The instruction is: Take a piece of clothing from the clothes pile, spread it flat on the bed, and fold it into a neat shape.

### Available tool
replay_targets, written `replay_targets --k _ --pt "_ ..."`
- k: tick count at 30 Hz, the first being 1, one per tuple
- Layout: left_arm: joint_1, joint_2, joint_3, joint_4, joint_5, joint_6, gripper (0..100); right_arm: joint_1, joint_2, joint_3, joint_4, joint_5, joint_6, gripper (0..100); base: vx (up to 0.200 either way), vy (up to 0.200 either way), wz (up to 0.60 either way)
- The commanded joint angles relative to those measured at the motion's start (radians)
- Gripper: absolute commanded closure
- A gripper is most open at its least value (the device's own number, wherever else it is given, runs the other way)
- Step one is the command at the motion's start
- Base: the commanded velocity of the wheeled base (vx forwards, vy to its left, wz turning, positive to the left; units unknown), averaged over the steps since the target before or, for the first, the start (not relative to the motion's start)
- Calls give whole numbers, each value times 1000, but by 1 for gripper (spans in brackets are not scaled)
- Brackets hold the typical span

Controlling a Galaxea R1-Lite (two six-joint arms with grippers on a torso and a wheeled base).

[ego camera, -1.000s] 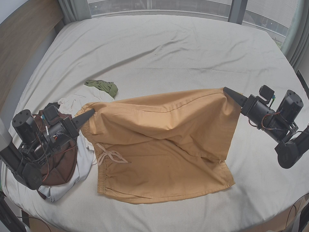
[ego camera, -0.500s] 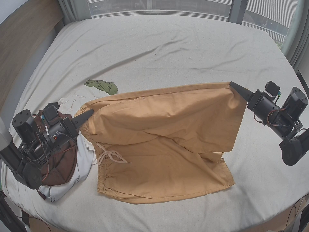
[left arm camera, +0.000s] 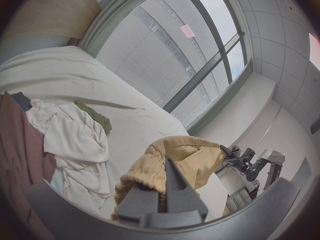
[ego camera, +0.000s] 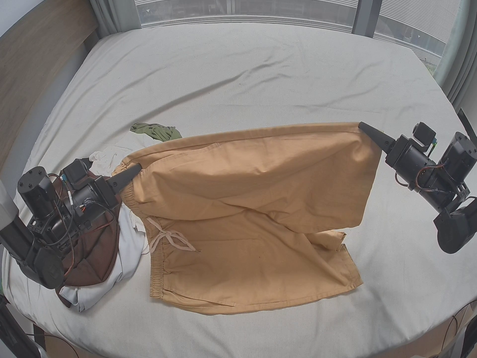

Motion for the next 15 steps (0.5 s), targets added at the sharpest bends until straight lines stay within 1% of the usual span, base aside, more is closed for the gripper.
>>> replay_targets --k 1,15 --pt "-1 1 0 -2 1 0 100 -8 -9 1 0 7 1 100 0 0 0" --pt "-12 -7 -22 -4 1 2 100 -1 -8 1 0 5 -1 100 0 0 0"
